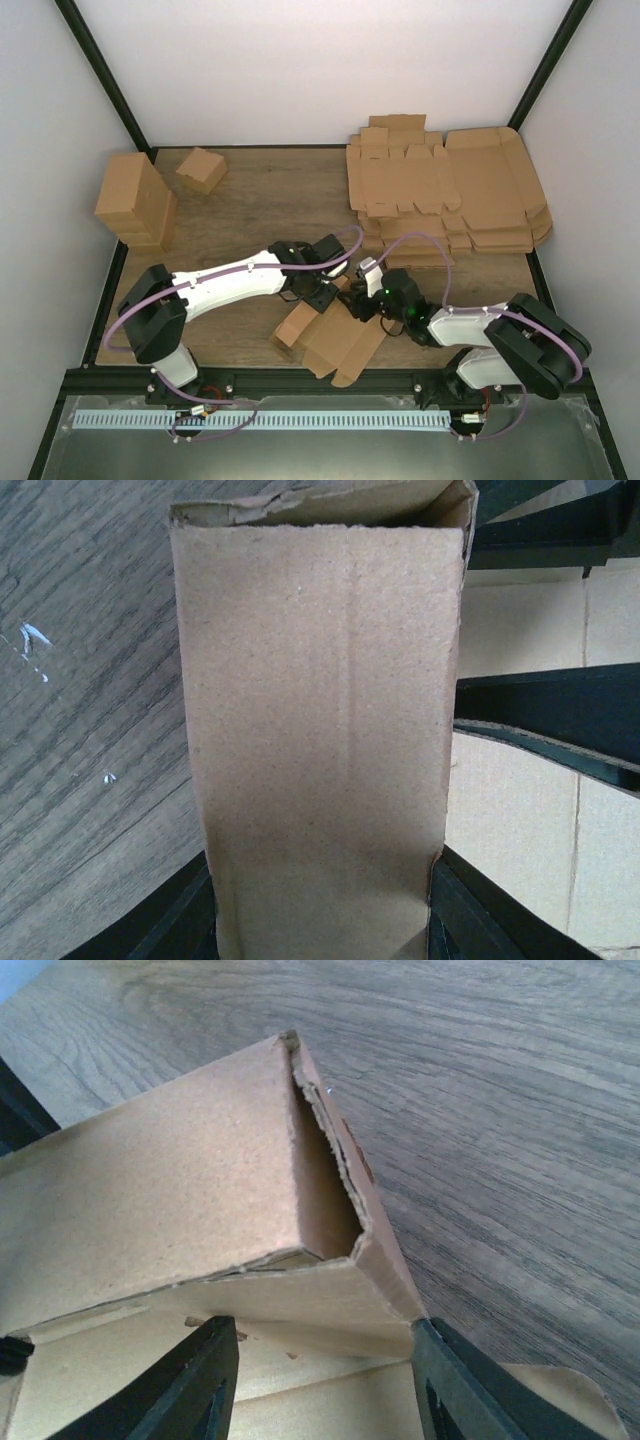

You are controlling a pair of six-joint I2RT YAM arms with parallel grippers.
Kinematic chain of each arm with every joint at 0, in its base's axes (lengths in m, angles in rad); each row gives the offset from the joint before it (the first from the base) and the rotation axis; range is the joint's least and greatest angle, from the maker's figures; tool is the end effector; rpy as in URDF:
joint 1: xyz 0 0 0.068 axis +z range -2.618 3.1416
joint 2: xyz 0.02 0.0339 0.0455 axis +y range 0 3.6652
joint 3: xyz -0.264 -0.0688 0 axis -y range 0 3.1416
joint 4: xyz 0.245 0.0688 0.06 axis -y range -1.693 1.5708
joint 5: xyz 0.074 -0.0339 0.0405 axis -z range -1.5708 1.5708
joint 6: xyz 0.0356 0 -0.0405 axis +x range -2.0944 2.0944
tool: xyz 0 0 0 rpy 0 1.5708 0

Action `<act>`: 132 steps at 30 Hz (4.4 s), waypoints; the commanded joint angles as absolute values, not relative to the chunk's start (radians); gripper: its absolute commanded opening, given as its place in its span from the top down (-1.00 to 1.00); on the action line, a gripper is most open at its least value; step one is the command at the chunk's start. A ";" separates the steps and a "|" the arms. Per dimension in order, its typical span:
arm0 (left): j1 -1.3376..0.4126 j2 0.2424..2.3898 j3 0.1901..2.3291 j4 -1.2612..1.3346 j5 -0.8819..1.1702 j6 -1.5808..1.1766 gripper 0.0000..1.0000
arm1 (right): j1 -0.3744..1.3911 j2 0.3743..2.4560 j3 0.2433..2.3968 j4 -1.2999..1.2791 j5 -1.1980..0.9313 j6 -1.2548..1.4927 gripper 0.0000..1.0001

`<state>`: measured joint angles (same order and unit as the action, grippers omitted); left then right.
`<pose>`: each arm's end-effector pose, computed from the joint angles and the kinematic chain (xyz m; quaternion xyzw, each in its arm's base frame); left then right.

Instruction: Fold the paper box

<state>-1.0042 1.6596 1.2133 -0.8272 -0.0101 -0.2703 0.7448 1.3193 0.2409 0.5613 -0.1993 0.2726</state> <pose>0.1734 -0.2718 0.2200 0.3541 0.9234 -0.0841 0.1220 0.1552 0.1527 0.1278 -0.2498 0.8245 0.3188 0.3951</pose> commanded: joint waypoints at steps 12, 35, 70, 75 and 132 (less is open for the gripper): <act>-1.006 1.681 1.243 -0.823 0.109 -0.255 -0.01 | 0.814 1.326 0.233 0.750 -0.101 0.207 0.17; -1.006 1.705 1.275 -0.853 0.129 -0.237 0.00 | 0.811 1.277 0.200 0.764 0.145 0.236 -0.14; -0.918 1.707 1.287 -0.826 0.253 -0.227 -0.01 | 0.839 1.442 0.262 0.780 0.268 0.271 0.57; -0.913 1.718 1.284 -0.835 0.232 -0.227 0.00 | 0.852 1.447 0.260 0.771 0.304 0.280 0.56; -0.840 1.079 1.236 -0.688 -0.118 -0.468 -1.00 | 0.695 1.421 0.597 0.120 0.345 0.955 0.99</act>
<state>-0.8394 1.1873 1.2613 -0.7170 0.0216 -0.3374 0.7582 1.4441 0.5198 0.2749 0.3836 0.6926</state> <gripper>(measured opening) 0.999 0.044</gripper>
